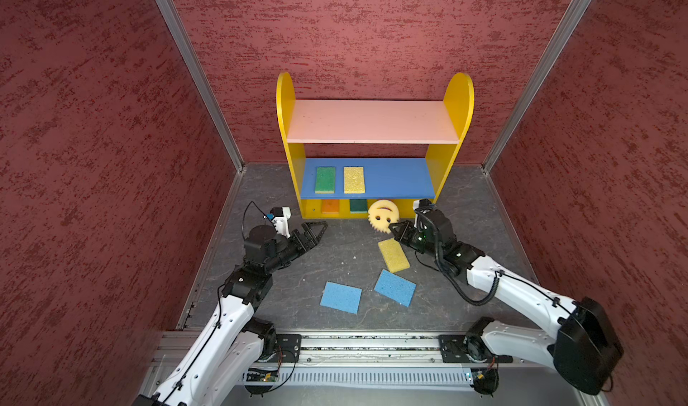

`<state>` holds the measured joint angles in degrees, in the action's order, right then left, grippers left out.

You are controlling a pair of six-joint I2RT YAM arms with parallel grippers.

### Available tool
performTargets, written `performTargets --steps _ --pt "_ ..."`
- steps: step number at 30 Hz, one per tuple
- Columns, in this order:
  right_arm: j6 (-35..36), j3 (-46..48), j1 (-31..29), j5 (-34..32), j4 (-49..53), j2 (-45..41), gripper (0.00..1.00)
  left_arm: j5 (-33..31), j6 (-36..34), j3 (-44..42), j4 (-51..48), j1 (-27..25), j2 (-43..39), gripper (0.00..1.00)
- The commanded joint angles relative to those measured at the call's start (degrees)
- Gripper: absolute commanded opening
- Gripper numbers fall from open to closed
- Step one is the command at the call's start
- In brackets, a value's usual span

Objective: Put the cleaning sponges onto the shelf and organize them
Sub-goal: 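Carry the smiley sponge onto the blue shelf while the left gripper withdraws, then hold the smiley sponge upright on the blue shelf with the right gripper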

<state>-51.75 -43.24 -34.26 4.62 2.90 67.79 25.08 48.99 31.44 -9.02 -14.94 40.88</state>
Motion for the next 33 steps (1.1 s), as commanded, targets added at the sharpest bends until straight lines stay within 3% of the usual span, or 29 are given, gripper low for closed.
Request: performTargets --steps 1,11,18,33 --pt "2.14 -4.27 1.59 -3.17 4.26 0.62 0.00 2.53 -1.84 -0.85 -2.08 1.30 -1.22 1.00" --pt "4.02 -13.51 7.25 -0.89 3.84 10.74 0.00 6.55 -4.71 -0.59 -7.07 5.51 -3.34 1.00" --pt "4.33 -19.07 8.42 0.49 1.90 18.70 0.00 9.88 -4.79 -0.93 -6.64 8.70 -2.83 1.00" --pt "4.02 -25.76 10.42 0.45 -0.27 27.27 0.00 13.38 -4.89 -1.57 -7.46 12.49 -3.53 1.00"
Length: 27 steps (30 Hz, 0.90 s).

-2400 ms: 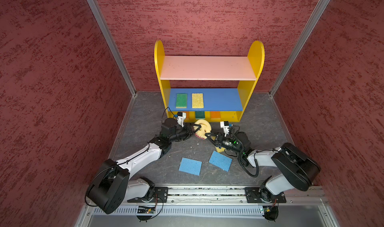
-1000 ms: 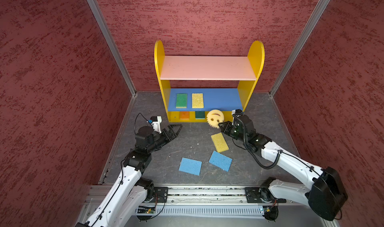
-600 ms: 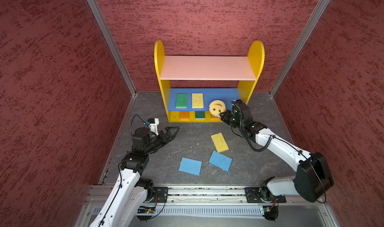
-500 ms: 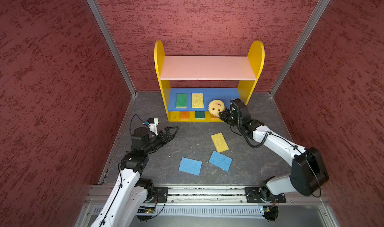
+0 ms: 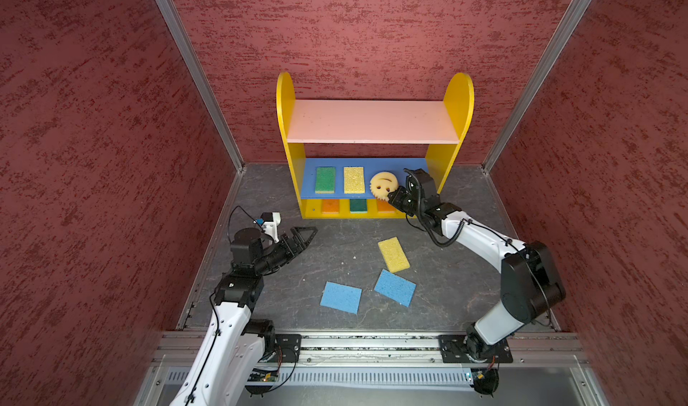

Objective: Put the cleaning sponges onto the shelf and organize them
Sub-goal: 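Hold the smiley sponge upright on the blue shelf with the right gripper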

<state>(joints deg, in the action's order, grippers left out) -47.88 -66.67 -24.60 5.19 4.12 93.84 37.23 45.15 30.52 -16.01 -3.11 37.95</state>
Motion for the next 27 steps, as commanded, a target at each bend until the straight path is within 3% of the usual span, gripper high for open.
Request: performTargets --steps 1,9,15,21,27 --pt "0.28 -2.65 0.78 -0.09 -1.53 1.55 0.00 1.31 -1.01 -0.64 -0.40 0.78 -0.65 1.00" --pt "1.12 -4.50 1.65 -1.76 -0.69 3.66 0.00 1.75 -0.17 -1.13 0.98 1.11 0.61 1.00" --pt "0.14 -4.30 2.85 -1.94 -0.86 4.24 0.13 1.88 -0.32 -0.53 2.02 1.27 2.27 1.00" --pt "-0.57 -4.17 3.46 -0.87 -1.12 5.24 0.19 2.06 0.93 -1.34 3.71 1.32 2.91 1.00" --pt "-0.81 -4.09 3.59 -0.75 -1.26 5.22 0.33 1.97 0.49 -1.12 3.33 1.38 3.10 1.00"
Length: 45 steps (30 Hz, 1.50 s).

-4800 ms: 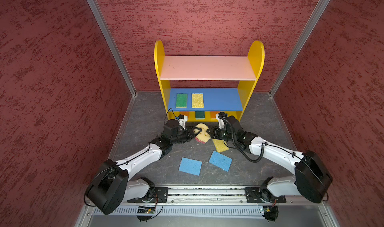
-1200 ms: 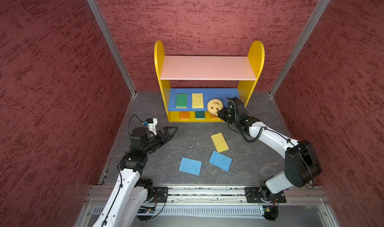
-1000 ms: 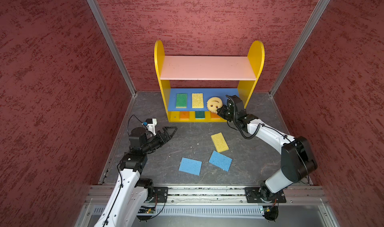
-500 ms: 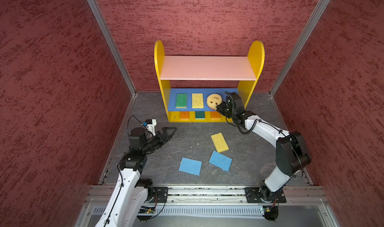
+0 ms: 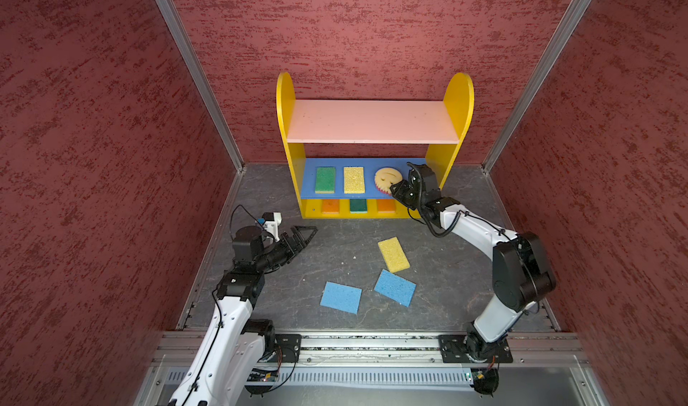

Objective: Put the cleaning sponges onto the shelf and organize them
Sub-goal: 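Hold the smiley sponge upright on the blue shelf with the right gripper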

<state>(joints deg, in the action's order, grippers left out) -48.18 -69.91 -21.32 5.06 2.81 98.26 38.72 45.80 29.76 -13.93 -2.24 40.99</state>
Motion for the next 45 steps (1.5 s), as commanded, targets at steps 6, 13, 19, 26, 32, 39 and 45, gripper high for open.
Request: performTargets --steps 6,13,19,26,32,39,45 --pt "-0.54 -0.58 0.40 -1.08 0.40 0.08 0.42 0.50 0.07 -0.32 1.92 0.65 0.57 1.00" --pt "-0.68 0.40 0.49 -0.82 0.56 -2.17 0.55 0.83 0.03 -0.39 1.83 0.59 0.64 1.00" --pt "-1.07 2.98 0.50 -1.00 0.44 -6.42 0.60 0.91 0.43 -0.28 2.56 0.58 1.13 1.00" --pt "-2.62 7.02 0.49 1.51 -1.60 -9.74 0.33 1.18 0.82 -0.22 2.96 0.61 1.37 1.00" --pt "-4.01 8.27 0.49 4.44 -3.61 -7.94 0.00 1.18 1.13 -0.32 3.15 0.60 1.46 1.00" --pt "-4.38 6.54 0.45 5.77 -4.97 -4.73 0.00 1.11 0.89 -0.41 2.74 0.58 1.44 1.00" --pt "-3.57 3.32 0.49 5.93 -4.33 -1.15 0.00 1.18 0.73 -0.26 2.81 0.63 2.19 1.00"
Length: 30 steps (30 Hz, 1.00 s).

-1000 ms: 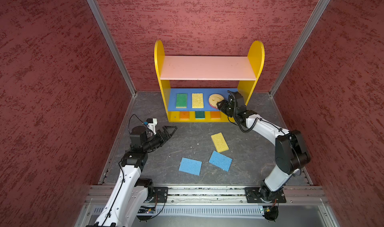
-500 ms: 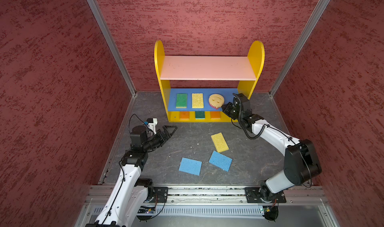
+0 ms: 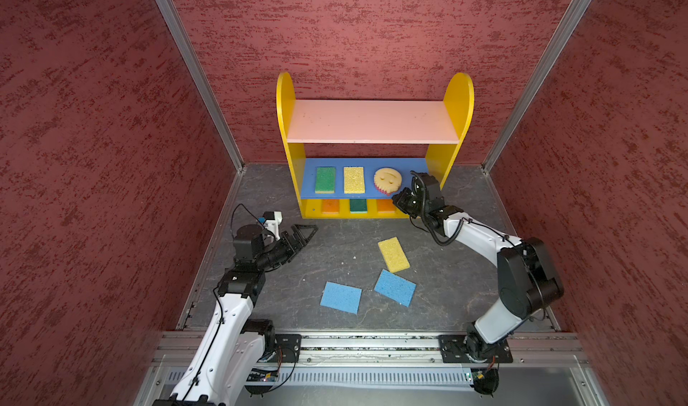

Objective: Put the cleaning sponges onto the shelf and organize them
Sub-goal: 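Hold the smiley sponge upright on the blue shelf with the right gripper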

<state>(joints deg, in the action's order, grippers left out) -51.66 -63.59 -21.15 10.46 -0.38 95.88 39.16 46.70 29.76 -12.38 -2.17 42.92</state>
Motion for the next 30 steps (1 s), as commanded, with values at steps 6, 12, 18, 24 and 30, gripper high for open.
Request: performTargets --steps 6,12,18,24,30 --pt "-0.07 -3.86 0.32 0.00 -1.74 2.01 0.00 0.62 -0.36 -0.36 1.28 0.51 0.49 1.00" --pt "-0.23 -4.65 0.32 -0.15 -2.21 3.23 0.00 0.59 -0.09 -0.32 2.09 0.53 1.54 1.00" --pt "0.06 -5.65 0.40 -0.43 -1.99 4.39 0.00 0.58 -0.07 -0.24 2.15 0.58 1.72 1.00" --pt "0.10 -4.74 0.40 0.02 -1.93 3.16 0.00 0.86 -0.35 -0.05 2.15 0.54 1.54 1.00" --pt "0.41 -0.67 0.36 1.07 -1.32 -1.64 0.00 0.91 -0.18 0.33 2.16 0.52 1.28 1.00"
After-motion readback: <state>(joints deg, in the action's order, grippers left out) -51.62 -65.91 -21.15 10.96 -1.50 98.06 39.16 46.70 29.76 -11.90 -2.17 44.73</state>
